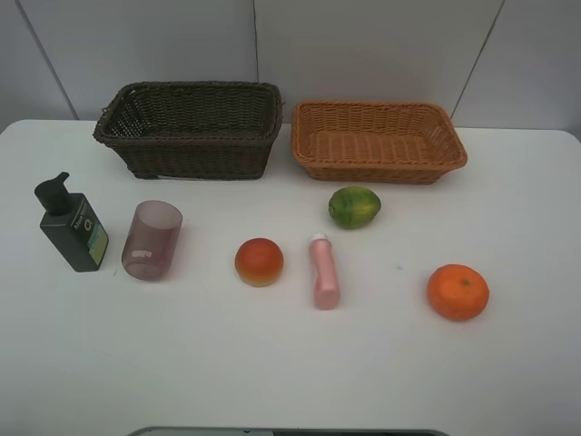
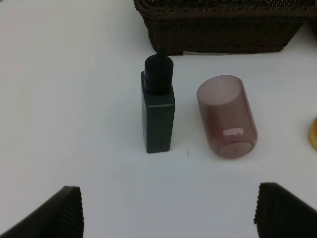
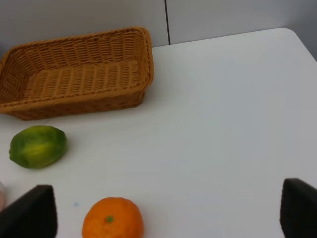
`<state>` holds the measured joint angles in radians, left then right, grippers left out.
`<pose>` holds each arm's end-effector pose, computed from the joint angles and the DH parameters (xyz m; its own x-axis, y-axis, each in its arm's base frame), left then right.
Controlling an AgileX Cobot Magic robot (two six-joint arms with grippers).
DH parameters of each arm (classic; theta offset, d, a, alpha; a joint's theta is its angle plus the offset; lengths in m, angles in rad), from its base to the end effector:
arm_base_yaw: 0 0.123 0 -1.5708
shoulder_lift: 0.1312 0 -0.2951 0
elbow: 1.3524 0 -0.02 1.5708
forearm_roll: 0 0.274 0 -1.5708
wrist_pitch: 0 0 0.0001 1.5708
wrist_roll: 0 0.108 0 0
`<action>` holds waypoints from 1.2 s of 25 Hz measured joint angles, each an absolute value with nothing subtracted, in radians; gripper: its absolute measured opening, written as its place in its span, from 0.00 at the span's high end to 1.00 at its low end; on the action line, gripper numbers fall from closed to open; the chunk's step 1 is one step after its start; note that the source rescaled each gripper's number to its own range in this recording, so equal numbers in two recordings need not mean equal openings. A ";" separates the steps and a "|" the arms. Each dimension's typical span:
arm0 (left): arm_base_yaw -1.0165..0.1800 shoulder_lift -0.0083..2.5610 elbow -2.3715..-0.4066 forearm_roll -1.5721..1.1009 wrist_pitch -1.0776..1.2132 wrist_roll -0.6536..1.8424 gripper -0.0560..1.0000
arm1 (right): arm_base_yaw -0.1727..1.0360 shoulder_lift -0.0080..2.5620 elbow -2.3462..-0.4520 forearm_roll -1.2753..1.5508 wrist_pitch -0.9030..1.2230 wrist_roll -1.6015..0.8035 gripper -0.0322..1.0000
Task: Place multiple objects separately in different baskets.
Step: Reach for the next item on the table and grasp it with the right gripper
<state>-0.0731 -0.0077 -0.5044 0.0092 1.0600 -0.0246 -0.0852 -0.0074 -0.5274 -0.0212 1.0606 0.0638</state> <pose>0.0188 -0.0005 0.2823 -0.4446 0.0124 -0.8956 0.0569 0.9983 -0.0144 0.0157 -0.0033 0.2894 -0.4170 0.0892 -0.9045 0.1242 0.9914 0.0405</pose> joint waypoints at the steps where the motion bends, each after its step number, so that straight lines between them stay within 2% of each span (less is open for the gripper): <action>1: -0.073 -0.008 -0.504 0.009 1.060 -0.025 0.18 | -0.085 -0.007 -0.527 -0.021 1.061 0.064 0.00; 19: -0.073 -0.008 -0.504 0.009 1.060 -0.025 0.18 | -0.085 0.008 -0.527 -0.021 1.061 0.064 0.00; 24: -0.073 -0.008 -0.504 0.009 1.060 -0.025 0.18 | -0.085 0.223 -0.561 -0.021 1.061 0.064 0.00; 30: -0.073 -0.008 -0.504 0.009 1.060 -0.025 0.18 | -0.085 0.594 -0.713 -0.016 1.059 0.064 0.00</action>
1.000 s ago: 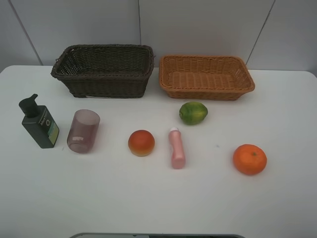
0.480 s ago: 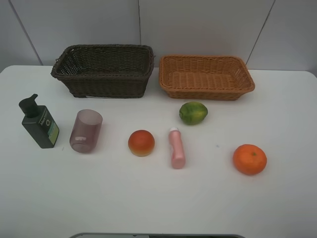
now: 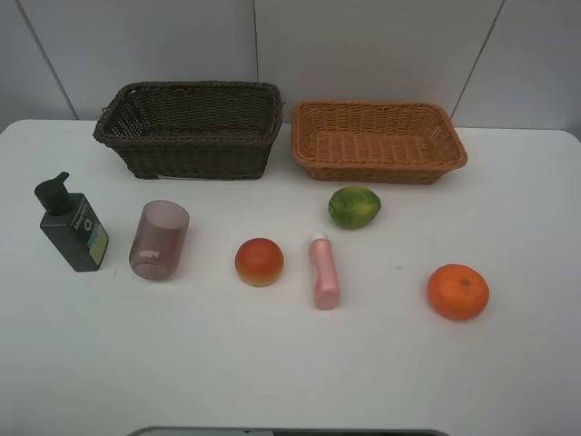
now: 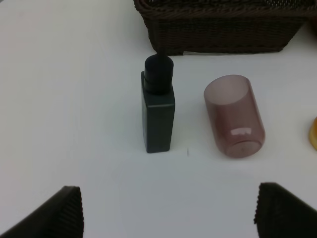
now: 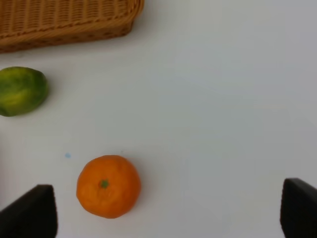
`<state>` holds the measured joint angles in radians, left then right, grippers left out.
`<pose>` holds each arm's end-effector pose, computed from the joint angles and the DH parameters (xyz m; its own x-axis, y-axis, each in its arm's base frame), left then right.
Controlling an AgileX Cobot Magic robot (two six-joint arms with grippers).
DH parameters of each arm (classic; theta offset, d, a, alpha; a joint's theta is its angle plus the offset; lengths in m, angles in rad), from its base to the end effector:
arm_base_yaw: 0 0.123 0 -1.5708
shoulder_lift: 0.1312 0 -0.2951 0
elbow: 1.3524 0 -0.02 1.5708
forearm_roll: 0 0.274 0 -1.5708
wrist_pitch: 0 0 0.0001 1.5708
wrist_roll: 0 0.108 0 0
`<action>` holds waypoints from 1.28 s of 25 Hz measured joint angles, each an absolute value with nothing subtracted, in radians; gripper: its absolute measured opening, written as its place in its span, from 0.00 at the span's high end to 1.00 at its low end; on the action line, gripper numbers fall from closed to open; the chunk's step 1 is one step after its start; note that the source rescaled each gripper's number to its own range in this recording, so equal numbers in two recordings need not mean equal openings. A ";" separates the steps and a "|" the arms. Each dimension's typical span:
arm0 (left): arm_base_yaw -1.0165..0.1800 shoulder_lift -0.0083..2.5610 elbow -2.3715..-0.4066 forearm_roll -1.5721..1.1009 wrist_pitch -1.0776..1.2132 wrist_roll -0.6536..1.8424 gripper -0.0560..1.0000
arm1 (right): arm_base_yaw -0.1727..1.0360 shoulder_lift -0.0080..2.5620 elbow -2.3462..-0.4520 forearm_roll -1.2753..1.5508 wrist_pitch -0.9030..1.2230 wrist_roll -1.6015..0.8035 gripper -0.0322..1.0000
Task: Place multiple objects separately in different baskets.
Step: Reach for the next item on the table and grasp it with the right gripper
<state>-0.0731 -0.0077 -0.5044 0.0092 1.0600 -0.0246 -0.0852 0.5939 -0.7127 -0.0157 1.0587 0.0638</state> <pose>0.0188 -0.0005 0.2823 -0.4446 0.0124 -0.8956 0.0569 0.9983 -0.0144 0.1137 -0.0112 0.3130 -0.7438 0.1198 -0.6575 0.1360 0.9904 0.0266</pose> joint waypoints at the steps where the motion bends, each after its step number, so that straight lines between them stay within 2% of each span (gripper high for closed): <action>1: -0.073 -0.008 -0.504 0.009 1.060 -0.025 0.18 | -0.085 0.655 -0.741 -0.016 1.058 0.064 0.00; 4: -0.073 -0.008 -0.504 0.009 1.060 -0.025 0.18 | -0.044 0.804 -0.807 -0.017 1.037 0.067 0.00; 10: -0.073 -0.008 -0.504 0.009 1.060 -0.025 0.18 | 0.210 1.011 -0.864 -0.012 0.948 0.067 0.00; 13: -0.073 -0.008 -0.504 0.009 1.060 -0.025 0.18 | 0.279 1.110 -0.867 -0.011 0.919 0.067 0.00; 23: -0.073 -0.008 -0.504 0.009 1.060 -0.025 0.18 | 0.319 1.370 -0.867 -0.009 0.878 0.067 0.00; 32: -0.073 -0.008 -0.504 0.009 1.060 -0.025 0.18 | 0.320 1.425 -0.869 0.000 0.861 0.067 0.00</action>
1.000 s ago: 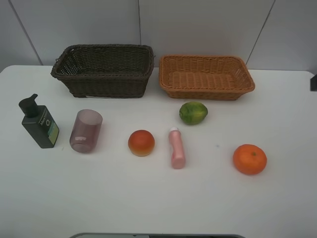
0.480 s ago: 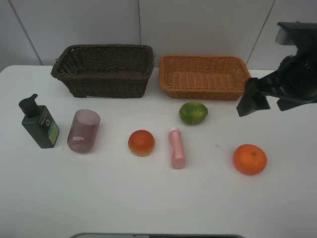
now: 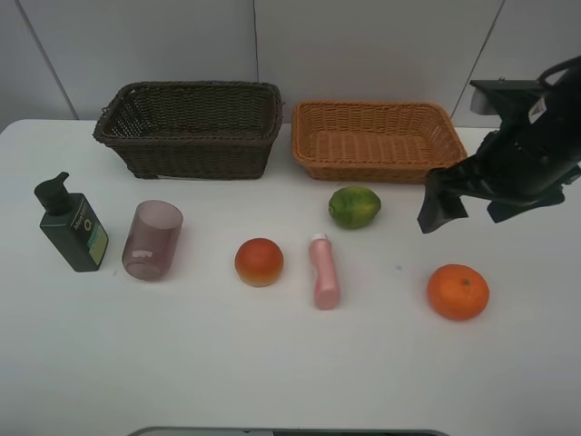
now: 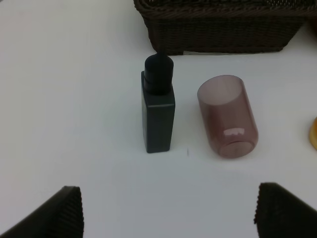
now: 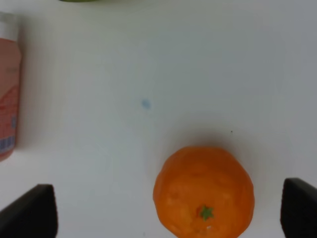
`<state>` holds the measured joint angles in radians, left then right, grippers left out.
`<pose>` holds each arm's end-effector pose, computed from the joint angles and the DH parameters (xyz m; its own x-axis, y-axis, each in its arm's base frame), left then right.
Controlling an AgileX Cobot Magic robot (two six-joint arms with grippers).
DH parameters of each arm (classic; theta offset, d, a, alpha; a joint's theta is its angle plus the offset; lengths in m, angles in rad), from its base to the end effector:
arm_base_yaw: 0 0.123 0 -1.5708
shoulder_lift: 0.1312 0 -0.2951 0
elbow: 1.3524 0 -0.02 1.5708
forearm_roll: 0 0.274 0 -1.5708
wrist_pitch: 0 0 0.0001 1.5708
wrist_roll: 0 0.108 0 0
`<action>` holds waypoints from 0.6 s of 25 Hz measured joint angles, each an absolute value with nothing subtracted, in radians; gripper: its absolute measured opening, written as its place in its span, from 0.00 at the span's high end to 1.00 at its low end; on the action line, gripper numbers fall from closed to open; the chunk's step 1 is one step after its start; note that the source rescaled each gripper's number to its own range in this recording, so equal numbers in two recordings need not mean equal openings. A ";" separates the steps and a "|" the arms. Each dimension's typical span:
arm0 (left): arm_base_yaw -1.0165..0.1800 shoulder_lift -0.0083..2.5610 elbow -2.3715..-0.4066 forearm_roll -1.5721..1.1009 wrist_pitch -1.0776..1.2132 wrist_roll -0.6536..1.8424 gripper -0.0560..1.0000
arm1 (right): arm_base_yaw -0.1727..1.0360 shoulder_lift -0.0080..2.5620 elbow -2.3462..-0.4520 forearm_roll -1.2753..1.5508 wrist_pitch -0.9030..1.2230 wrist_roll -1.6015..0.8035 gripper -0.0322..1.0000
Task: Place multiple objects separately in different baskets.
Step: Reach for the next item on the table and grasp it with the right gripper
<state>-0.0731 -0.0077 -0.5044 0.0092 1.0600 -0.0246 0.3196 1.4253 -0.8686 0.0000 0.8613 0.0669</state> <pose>0.0188 -0.0005 0.2823 -0.4446 0.0124 -0.8956 0.0569 0.9983 -0.0144 0.2608 0.0863 0.2070 -0.9411 -0.2410 -0.2372 -0.2518 0.9676 0.0159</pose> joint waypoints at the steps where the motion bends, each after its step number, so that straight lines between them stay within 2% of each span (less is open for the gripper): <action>1: -0.073 -0.008 -0.504 0.009 1.060 -0.025 0.18 | 0.320 1.425 -0.869 0.000 0.861 0.067 0.00; 15: -0.073 -0.008 -0.504 0.009 1.060 -0.025 0.18 | 0.320 1.425 -0.869 -0.008 0.860 0.067 0.00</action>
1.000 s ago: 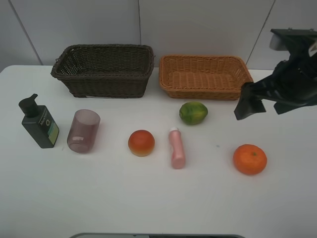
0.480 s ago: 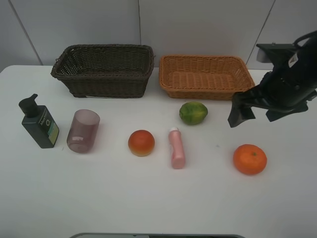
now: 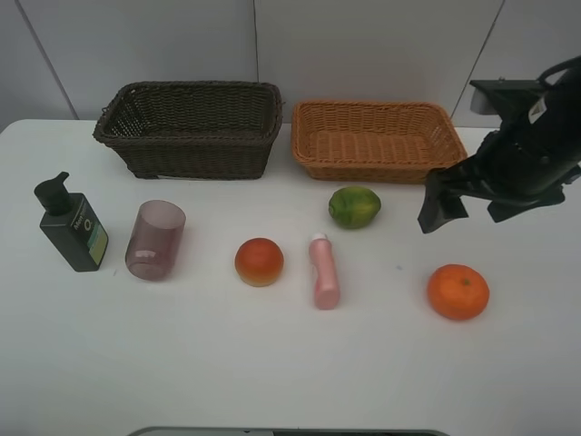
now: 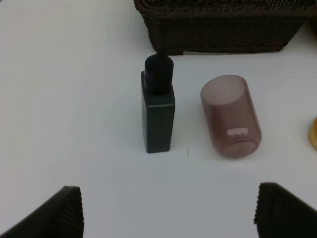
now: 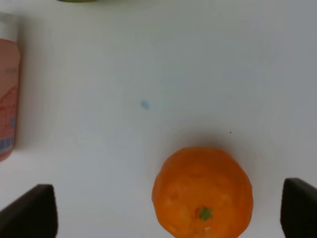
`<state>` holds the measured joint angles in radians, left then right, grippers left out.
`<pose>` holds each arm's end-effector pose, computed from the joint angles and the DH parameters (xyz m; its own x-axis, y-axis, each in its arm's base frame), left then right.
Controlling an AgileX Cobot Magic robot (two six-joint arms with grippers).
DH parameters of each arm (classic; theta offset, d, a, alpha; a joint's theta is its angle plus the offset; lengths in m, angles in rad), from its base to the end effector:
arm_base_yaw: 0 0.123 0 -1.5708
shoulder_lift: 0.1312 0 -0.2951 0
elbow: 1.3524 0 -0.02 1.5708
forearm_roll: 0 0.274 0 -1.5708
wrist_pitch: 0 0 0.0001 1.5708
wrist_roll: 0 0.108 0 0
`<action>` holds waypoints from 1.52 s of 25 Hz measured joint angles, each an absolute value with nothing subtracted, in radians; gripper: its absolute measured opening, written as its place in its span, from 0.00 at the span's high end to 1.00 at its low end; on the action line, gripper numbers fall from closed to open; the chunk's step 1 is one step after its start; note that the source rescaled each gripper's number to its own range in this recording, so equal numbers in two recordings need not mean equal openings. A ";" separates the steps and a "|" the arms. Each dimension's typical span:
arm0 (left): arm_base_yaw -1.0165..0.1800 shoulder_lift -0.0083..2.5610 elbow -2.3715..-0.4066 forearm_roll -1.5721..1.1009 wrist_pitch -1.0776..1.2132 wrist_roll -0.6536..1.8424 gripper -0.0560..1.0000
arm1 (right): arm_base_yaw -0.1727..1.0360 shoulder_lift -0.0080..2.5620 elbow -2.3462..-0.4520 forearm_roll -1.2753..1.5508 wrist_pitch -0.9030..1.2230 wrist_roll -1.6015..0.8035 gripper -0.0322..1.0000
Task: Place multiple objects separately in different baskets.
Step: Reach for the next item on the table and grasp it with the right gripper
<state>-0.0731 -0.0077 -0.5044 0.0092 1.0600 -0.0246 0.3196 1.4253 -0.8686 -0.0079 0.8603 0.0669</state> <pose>0.0188 -0.0005 0.2823 -0.4446 0.0124 -0.8956 0.0569 0.9983 -0.0144 0.2611 0.0857 0.2070 -0.9395 -0.2459 -0.2386 -0.2553 0.9668 0.0089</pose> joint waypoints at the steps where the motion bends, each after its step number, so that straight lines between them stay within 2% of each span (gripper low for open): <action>1: -0.073 -0.008 -0.504 0.009 1.060 -0.025 0.18 | 0.320 1.425 -0.869 -0.008 0.860 0.067 0.00; 10: -0.073 -0.008 -0.504 0.009 1.060 -0.025 0.18 | 0.320 1.365 -0.869 -0.009 0.861 0.067 0.00; 18: -0.073 -0.008 -0.504 0.009 1.060 -0.025 0.18 | 0.320 1.070 -0.869 -0.022 0.907 0.067 0.00; 28: -0.073 -0.008 -0.504 0.009 1.060 -0.025 0.18 | 0.320 0.687 -0.869 -0.058 1.130 0.067 0.00; 38: -0.073 -0.008 -0.504 0.009 1.060 -0.025 0.18 | 0.320 0.390 -0.869 -0.073 1.217 0.068 0.00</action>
<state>-0.0731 -0.0077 -0.5044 0.0092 1.0600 -0.0246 0.3196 0.3903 -0.8686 -0.0729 1.2173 0.0679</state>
